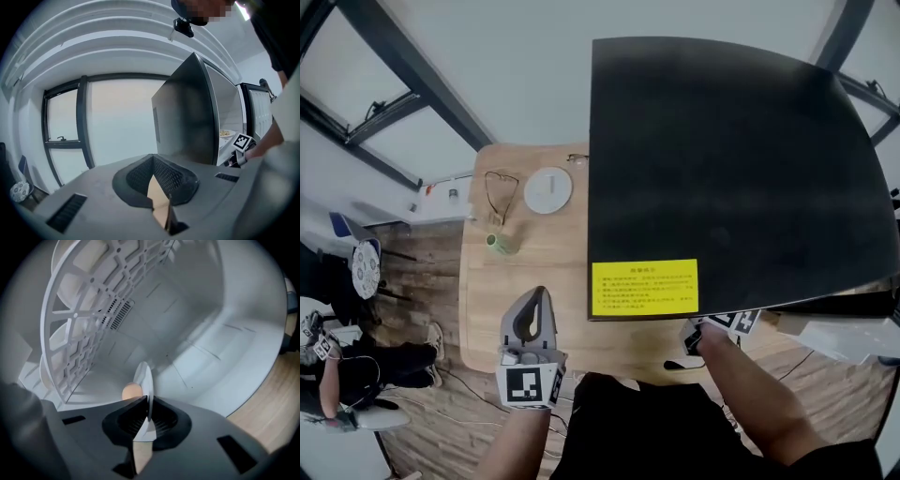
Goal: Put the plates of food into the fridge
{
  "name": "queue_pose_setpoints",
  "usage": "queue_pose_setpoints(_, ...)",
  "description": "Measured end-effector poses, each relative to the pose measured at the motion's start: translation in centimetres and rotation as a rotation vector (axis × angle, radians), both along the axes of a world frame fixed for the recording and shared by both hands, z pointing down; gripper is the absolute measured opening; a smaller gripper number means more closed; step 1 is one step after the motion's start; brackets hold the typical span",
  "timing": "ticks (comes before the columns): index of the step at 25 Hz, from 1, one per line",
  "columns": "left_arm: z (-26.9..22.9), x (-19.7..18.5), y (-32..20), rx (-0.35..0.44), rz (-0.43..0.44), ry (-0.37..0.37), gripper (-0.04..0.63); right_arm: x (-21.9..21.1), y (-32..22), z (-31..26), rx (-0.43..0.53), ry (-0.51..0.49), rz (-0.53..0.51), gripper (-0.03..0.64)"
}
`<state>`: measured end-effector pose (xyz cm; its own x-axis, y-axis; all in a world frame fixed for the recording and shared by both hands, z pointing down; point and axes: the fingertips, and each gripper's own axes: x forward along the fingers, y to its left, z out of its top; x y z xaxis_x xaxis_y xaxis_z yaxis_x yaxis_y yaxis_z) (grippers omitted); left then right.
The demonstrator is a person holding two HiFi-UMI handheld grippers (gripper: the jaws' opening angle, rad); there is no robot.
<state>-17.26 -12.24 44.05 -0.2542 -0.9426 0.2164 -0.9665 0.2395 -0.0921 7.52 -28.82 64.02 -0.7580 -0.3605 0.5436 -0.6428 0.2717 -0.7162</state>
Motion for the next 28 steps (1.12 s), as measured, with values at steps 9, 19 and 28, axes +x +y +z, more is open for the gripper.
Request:
queue_pose_setpoints(9,0.4,0.1,-1.1,-0.021,0.02,0.01,0.005,-0.1,-0.6,-0.3,0.17,0.203,-0.066,0.092)
queue_pose_setpoints(19,-1.1,0.9,-2.5,0.007,0.069,-0.02,0.004,-0.7,-1.6,-0.3,0.346,0.42,-0.138,0.21)
queue_pose_setpoints(28,-2.5,2.0,-2.5,0.027,0.081,0.007,0.005,0.1,-0.2,-3.3,0.496,0.43,-0.177,0.21)
